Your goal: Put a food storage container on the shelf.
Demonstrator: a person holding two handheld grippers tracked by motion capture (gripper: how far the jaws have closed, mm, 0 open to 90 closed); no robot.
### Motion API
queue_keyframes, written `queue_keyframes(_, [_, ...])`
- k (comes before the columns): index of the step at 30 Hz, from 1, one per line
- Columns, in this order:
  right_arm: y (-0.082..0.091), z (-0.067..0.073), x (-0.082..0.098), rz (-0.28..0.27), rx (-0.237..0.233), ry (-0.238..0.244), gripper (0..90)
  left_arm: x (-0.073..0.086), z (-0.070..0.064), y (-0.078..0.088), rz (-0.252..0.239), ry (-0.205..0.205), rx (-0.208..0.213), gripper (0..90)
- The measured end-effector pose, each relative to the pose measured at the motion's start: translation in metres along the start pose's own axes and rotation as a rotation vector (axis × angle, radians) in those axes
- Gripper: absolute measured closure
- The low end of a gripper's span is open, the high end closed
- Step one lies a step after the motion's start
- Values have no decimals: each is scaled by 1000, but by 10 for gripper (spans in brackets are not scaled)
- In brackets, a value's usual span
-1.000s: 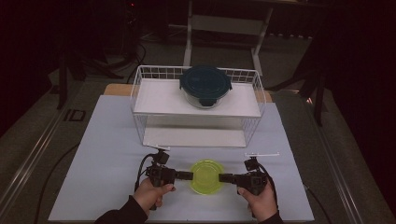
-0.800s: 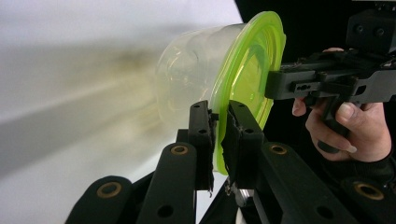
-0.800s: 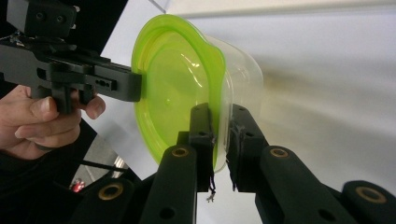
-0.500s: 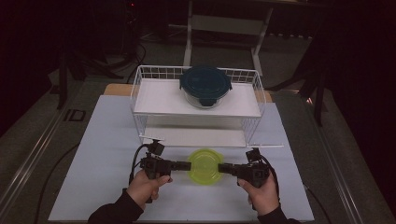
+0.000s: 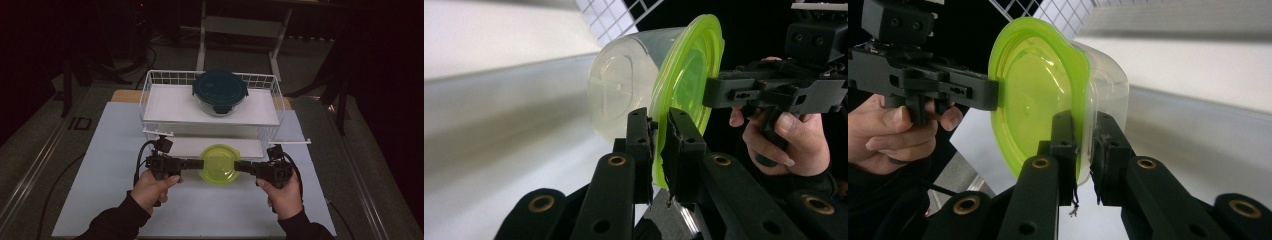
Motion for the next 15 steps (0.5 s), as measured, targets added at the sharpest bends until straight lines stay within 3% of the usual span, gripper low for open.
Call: queue_keyframes(15, [17,19,-40,-51,-7,35,812,-34,-26,20,-37,-33,-6,810])
Point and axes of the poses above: each handheld gripper's, and its own axes: y roughly backward along the jaws, x roughly out of its underside, z roughly to its left, the point moved 9 cm from there along -y, roughly forward along the jaws, and after that the axes turned 8 degrees about x, right-handed, at the moved point
